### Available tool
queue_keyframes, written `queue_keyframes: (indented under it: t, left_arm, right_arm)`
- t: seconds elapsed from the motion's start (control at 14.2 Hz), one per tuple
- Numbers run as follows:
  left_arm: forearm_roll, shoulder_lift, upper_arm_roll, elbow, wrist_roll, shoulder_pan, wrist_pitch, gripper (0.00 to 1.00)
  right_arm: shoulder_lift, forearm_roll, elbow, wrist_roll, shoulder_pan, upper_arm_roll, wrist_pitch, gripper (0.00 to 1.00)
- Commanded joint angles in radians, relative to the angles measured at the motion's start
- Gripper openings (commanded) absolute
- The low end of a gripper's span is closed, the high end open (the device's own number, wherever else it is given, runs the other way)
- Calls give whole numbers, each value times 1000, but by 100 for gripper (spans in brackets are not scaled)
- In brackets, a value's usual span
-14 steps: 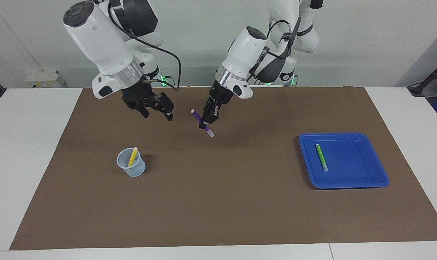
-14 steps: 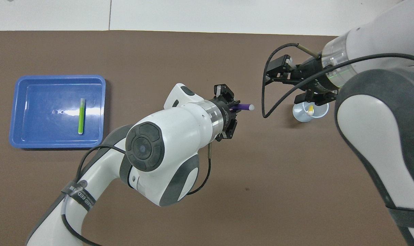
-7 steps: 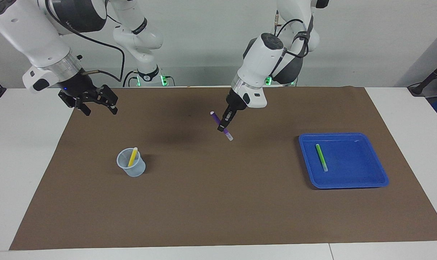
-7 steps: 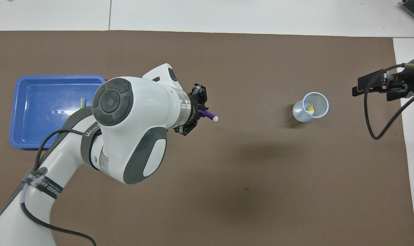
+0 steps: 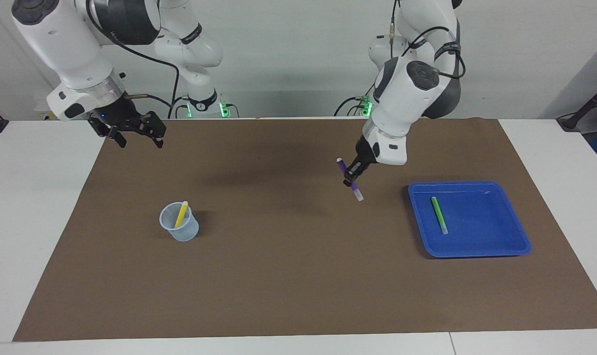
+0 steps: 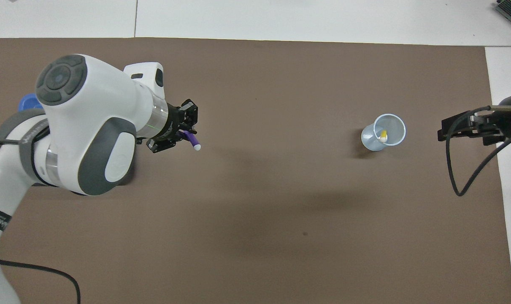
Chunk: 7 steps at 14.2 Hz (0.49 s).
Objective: Right arm passes pens to left for tray arrangement
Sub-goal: 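Carry the purple pen to the blue tray with the left gripper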
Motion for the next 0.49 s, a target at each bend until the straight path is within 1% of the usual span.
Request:
queue_keyframes:
  t: [0.0, 0.14, 0.21, 0.28, 0.42]
  left_arm:
    - [34, -23, -9, -6, 170, 64, -66, 0]
    - [49, -31, -7, -15, 305, 111, -83, 0]
    - [83, -32, -9, -14, 399, 149, -106, 0]
    - [88, -34, -9, -12, 487, 180, -123, 0]
    - [88, -35, -9, -18, 596, 229, -121, 0]
  right_arm:
    - [-38, -15, -56, -16, -10, -21, 19, 100]
    - [-44, -15, -78, -7, 14, -24, 37, 100]
    - [-49, -15, -82, -2, 30, -33, 42, 100]
    - [-52, -15, -92, -2, 56, -53, 49, 100]
    - [-53, -17, -87, -13, 48, -61, 57, 100]
